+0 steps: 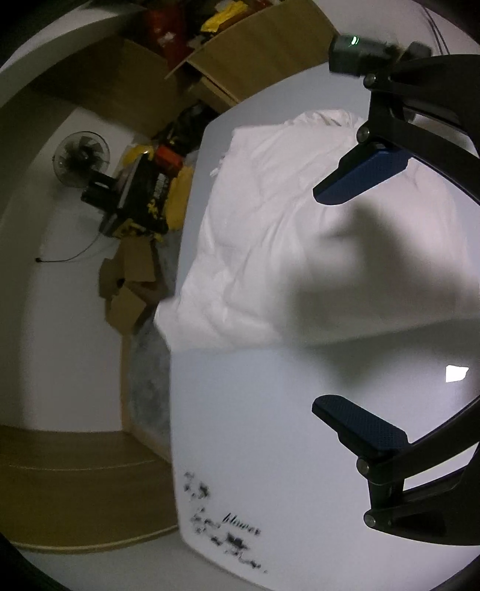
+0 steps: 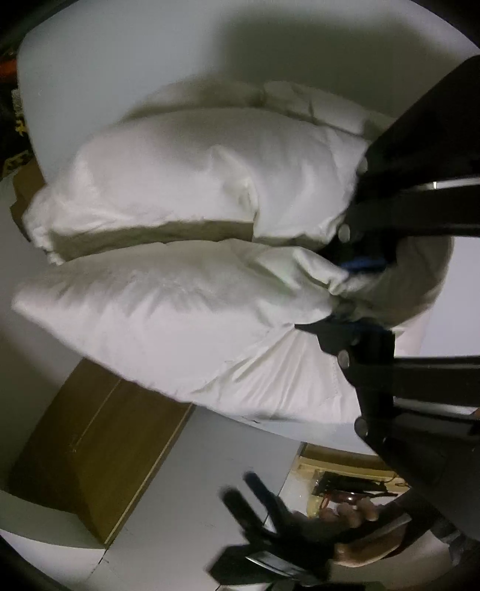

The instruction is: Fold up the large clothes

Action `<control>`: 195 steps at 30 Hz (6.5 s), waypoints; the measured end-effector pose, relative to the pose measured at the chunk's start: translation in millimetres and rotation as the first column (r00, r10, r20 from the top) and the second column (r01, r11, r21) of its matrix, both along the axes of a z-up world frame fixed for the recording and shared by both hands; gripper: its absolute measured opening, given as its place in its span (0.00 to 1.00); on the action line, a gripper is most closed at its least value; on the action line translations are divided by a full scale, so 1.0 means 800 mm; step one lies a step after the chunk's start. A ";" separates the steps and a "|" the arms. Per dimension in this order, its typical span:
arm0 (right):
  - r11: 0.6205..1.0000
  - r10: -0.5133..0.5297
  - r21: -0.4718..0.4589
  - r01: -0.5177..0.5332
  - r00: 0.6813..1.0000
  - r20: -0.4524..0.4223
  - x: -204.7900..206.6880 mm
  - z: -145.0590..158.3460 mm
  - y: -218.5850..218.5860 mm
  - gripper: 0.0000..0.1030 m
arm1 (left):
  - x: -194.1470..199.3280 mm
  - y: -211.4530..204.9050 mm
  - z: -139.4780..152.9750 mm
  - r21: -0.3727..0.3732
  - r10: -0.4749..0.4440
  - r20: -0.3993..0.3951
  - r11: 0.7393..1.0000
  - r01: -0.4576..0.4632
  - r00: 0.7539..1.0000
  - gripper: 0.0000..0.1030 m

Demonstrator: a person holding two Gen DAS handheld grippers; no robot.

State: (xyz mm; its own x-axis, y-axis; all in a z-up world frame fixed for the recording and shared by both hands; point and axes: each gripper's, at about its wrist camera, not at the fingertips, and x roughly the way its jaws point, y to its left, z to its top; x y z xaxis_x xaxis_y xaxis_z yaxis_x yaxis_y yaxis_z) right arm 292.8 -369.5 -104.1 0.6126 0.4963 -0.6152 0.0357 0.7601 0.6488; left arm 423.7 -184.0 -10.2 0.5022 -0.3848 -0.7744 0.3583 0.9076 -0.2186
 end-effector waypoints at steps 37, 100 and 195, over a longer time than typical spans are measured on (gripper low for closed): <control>0.923 -0.208 -0.271 0.272 0.947 0.243 -0.017 0.136 0.018 0.72 | 0.038 0.057 0.007 0.005 0.129 0.012 0.992 -0.129 0.992 1.00; 0.949 -0.204 -0.245 0.198 0.979 -0.002 0.039 0.036 -0.038 0.99 | 0.178 -0.015 -0.168 -0.068 0.069 -0.247 0.994 -0.089 0.967 1.00; 0.994 0.102 -0.042 -0.102 0.995 -0.005 -0.119 0.045 0.129 0.28 | 0.075 0.142 -0.046 -0.230 -0.146 -0.135 0.967 0.112 0.980 0.28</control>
